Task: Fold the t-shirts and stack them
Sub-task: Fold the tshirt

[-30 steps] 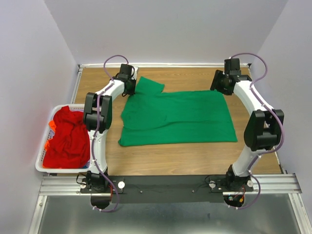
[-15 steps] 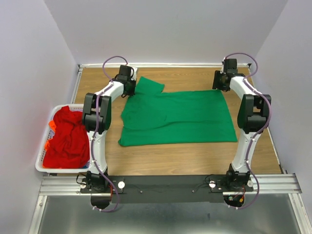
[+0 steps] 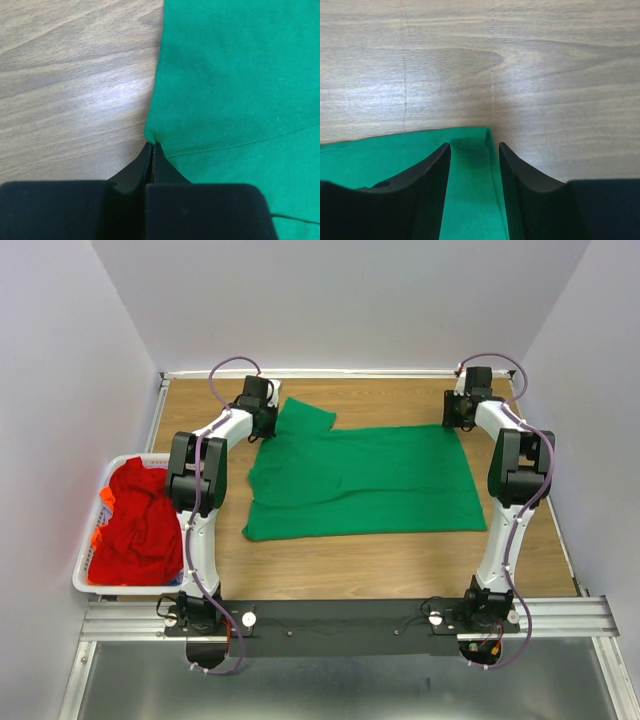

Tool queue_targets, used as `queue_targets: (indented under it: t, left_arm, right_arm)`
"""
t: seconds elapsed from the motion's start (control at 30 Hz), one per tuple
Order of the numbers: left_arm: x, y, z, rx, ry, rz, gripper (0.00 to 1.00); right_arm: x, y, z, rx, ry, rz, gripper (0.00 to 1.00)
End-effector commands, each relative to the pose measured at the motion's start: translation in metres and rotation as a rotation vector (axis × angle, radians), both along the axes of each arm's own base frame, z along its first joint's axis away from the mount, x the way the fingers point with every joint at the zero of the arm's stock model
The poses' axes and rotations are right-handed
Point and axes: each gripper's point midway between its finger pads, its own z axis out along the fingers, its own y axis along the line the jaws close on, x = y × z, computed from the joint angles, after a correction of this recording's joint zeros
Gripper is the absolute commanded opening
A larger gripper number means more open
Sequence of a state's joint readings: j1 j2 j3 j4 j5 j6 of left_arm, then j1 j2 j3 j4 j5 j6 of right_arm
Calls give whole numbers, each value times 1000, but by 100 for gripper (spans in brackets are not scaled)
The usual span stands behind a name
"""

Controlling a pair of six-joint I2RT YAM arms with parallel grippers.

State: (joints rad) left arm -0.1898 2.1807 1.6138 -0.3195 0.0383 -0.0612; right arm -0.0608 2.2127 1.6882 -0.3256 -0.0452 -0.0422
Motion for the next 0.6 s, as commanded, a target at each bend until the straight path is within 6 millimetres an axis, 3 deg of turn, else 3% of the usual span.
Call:
queue_targets:
  t: [0.0,0.27,0.57]
  left_arm:
    - [-17,15,-13,35,75,33,0]
    - [-20,16,-19,39,88,34,0]
    - [-23,17,-21,38,93,36,0]
  right_arm:
    - [9,1,-14,-14,-4,74,52]
    - [5,14,-41,53,36,157,52]
    - [1,12,-52,112,54,181,52]
